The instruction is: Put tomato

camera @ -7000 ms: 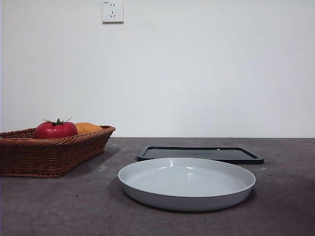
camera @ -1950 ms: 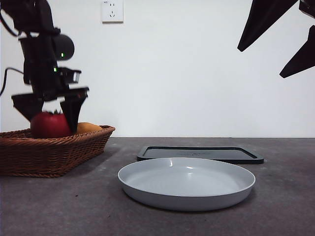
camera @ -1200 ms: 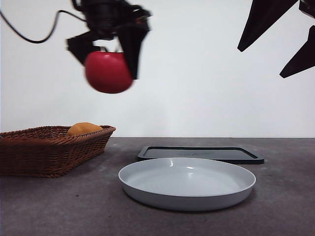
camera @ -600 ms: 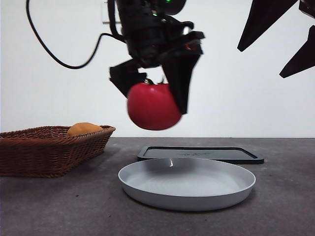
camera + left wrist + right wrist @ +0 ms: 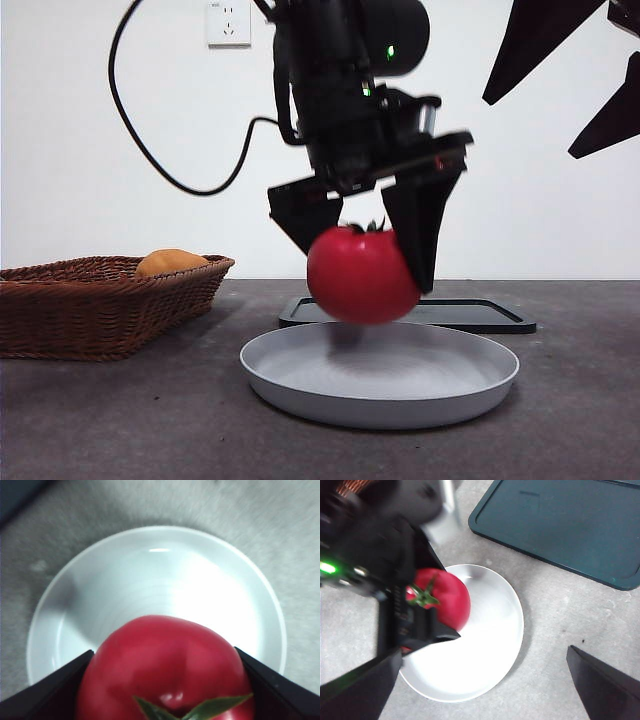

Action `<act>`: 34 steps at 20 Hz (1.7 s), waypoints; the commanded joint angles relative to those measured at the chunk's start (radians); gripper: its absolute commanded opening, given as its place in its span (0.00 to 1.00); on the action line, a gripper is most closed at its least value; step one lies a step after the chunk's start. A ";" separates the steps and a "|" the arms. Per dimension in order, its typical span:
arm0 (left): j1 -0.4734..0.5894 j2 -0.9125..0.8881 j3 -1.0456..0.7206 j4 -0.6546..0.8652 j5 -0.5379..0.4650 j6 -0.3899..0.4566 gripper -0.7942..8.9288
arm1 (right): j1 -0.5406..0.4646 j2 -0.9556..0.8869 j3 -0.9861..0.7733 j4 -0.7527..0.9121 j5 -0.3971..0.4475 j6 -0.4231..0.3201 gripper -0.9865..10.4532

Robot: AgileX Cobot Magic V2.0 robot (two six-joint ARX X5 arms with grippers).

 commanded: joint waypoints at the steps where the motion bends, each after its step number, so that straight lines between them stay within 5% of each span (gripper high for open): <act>1: -0.014 0.043 0.014 0.009 0.005 -0.009 0.39 | 0.005 0.008 0.016 0.010 -0.002 -0.007 0.60; 16: -0.018 0.095 0.014 -0.003 0.014 -0.012 0.42 | 0.005 0.008 0.016 0.010 -0.002 -0.007 0.60; 24: -0.016 0.097 0.023 -0.023 0.013 -0.009 0.71 | 0.005 0.008 0.016 0.009 -0.002 -0.007 0.60; 34: 0.021 0.085 0.380 -0.348 0.013 0.047 0.73 | 0.005 0.008 0.016 0.010 -0.002 -0.007 0.60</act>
